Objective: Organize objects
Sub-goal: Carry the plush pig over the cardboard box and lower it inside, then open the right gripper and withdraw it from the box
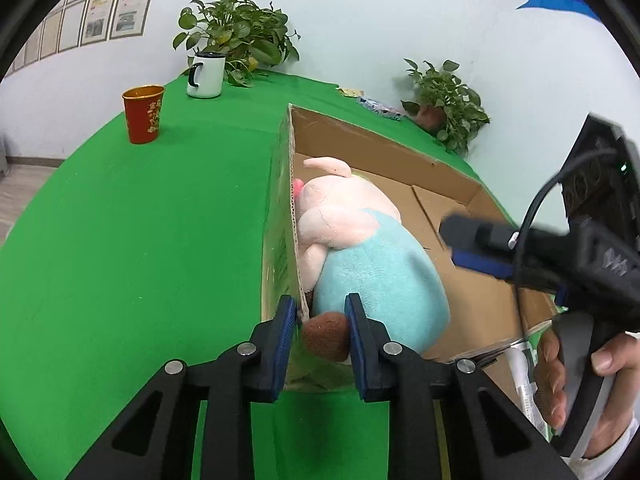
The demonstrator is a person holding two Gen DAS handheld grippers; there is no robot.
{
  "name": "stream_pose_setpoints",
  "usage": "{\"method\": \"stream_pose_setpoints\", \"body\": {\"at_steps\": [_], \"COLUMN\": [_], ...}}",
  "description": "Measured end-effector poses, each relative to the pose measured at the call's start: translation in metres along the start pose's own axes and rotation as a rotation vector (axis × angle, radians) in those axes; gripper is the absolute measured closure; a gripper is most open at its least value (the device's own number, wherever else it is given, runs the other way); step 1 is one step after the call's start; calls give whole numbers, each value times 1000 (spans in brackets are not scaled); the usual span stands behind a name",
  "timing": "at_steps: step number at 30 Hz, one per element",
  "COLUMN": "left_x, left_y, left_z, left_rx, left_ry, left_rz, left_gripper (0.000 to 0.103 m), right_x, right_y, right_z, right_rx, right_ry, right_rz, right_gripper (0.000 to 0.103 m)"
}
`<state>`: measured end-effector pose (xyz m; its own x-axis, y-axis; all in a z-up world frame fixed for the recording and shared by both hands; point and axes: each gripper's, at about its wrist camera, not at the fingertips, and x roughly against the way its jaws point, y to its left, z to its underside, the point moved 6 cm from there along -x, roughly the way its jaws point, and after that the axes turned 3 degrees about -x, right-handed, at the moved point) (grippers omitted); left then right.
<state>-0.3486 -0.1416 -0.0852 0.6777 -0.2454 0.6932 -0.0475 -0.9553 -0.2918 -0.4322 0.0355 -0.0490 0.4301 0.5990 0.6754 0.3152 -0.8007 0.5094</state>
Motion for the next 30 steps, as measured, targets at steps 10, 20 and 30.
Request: {"method": "stream_pose_setpoints", "body": {"at_steps": [10,20,30], "left_x": [4,24,113], "left_y": [-5,-13,-57], "left_z": [7,9,29], "left_rx": [-12,-37,-123], "left_ry": [22,-15,-246], "left_rz": [-11,-33,-93], "left_gripper": [81,66,15], "right_x": [-32,-23,102], "right_y": [10,5,12], "right_z": [33,37,74], "right_rx": [25,6,195], "right_ry": [109,72,-217], "right_rz": [39,63,377], "right_gripper": [35,24,0]}}
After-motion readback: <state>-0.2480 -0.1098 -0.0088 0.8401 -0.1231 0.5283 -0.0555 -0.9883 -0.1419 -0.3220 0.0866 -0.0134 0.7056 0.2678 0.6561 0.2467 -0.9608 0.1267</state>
